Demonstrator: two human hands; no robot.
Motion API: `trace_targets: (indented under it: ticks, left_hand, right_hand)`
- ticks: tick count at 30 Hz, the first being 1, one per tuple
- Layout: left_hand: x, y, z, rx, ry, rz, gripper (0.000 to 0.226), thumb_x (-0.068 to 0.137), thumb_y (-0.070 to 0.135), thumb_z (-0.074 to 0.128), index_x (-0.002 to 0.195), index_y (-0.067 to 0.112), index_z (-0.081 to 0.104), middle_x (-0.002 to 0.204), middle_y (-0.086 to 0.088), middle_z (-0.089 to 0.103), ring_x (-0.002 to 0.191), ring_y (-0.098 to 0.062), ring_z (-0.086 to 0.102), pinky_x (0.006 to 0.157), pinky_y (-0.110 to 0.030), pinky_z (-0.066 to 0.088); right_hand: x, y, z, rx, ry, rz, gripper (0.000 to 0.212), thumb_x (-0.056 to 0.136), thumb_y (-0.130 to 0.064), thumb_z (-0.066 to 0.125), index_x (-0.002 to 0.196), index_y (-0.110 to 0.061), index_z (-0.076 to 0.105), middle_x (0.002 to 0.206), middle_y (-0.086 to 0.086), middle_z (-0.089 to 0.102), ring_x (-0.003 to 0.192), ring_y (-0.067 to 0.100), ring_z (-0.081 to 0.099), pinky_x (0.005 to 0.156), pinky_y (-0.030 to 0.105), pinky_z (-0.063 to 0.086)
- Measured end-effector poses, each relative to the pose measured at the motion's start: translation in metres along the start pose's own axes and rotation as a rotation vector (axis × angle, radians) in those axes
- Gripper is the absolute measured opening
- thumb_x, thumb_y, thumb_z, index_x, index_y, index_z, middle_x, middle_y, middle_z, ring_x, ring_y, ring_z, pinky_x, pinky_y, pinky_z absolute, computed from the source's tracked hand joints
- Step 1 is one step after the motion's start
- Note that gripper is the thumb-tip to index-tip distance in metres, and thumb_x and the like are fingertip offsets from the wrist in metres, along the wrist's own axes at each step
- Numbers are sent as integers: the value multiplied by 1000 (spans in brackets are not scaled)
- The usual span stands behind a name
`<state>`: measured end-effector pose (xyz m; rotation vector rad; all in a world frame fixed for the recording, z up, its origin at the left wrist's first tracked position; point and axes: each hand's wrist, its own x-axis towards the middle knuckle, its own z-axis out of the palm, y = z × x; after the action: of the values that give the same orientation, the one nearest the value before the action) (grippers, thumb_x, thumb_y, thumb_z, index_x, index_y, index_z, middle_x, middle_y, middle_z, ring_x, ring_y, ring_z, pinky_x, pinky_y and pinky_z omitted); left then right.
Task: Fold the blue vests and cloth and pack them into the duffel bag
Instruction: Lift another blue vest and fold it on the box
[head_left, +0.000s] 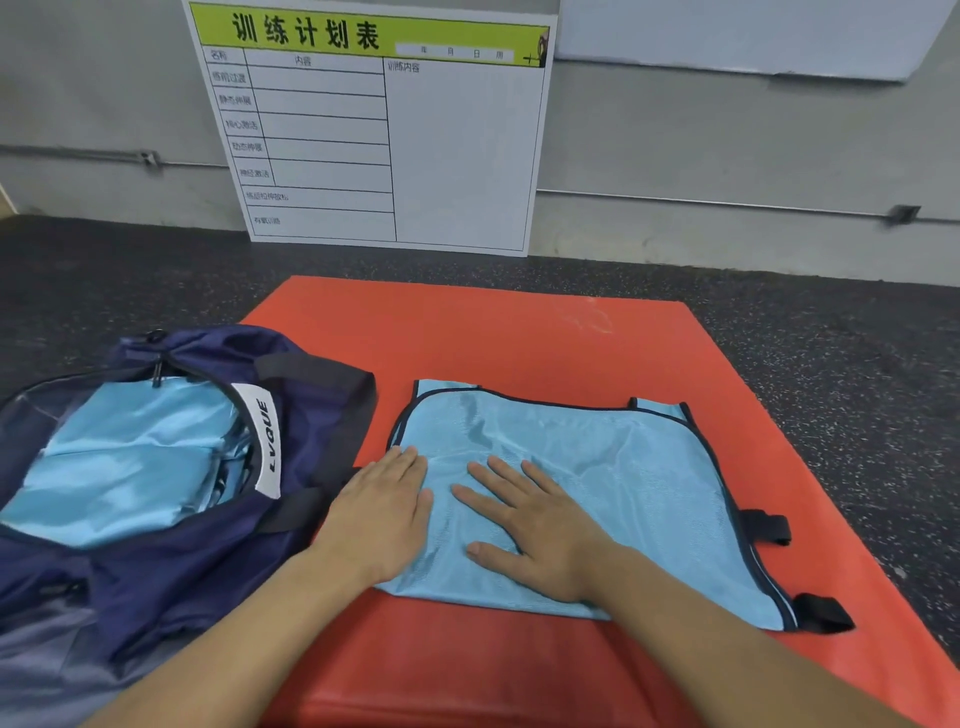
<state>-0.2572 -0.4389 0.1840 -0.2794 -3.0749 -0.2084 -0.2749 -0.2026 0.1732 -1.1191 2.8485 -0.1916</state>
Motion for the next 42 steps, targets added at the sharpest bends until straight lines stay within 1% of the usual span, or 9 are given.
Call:
trace_targets:
  ticks: [8,18,28,30,32,36,37,40,42]
  left_hand:
    - [-12,-8,-11,-57,68,1,91,84,54,-2,152,10,41,161,-5,36,152,-21,26,124,-35,19]
    - [-29,-20,-27,-80,90,3,96,80,55,-11,158,14,27,166,-1,23,155,-15,14,124,-27,7]
    - [-26,-14,-23,-121,98,34,87,87,52,2,151,9,41,159,-8,38,150,-22,30,123,-34,19]
    - [-25,-15,-19,-115,88,52,83,90,51,6,149,8,44,158,-8,41,149,-23,33,124,-36,22]
    - [-24,-15,-16,-101,83,76,77,93,49,13,147,8,49,155,-10,45,147,-24,38,122,-36,23]
    - [-21,-20,-11,-71,23,98,80,90,52,12,153,13,40,162,-4,33,151,-18,29,122,-32,14]
    - [-21,-23,-8,-50,16,102,79,90,52,13,154,14,39,162,-3,32,150,-18,30,122,-33,15]
    - [-23,-30,-4,52,-4,122,63,92,45,31,142,15,56,150,-4,52,138,-18,50,114,-36,34]
    - [-22,-34,-2,52,-6,134,60,94,44,34,141,15,58,149,-2,53,138,-16,50,114,-36,31]
  right_hand:
    - [1,-2,-3,-15,-18,29,66,100,-74,19,160,-49,3,169,-19,-8,153,1,-19,127,40,-7]
    - [3,3,1,-14,-1,85,67,100,-75,16,160,-48,3,169,-20,-8,152,-2,-19,127,40,-5]
    - [3,5,0,-3,10,74,65,101,-72,19,160,-48,4,169,-19,-9,152,-2,-20,127,39,-8]
    - [2,2,-4,29,-8,12,64,103,-69,25,160,-47,8,169,-19,-8,152,-2,-18,126,34,-12]
    - [5,-1,-6,145,11,-28,60,103,-65,31,159,-47,17,169,-19,0,153,-3,-10,126,31,-9]
    - [40,10,-14,245,175,62,59,101,-66,21,155,-46,35,170,-9,12,157,8,2,128,40,6]
    - [52,15,-19,239,170,102,60,100,-67,18,153,-47,38,171,-7,9,157,11,0,128,41,4]
    - [90,27,-29,180,69,170,48,106,-59,25,150,-49,42,171,0,-2,157,17,-11,127,41,-7]
    - [113,32,-28,167,-2,198,47,107,-57,26,151,-50,39,171,2,-3,157,19,-12,126,43,-9]
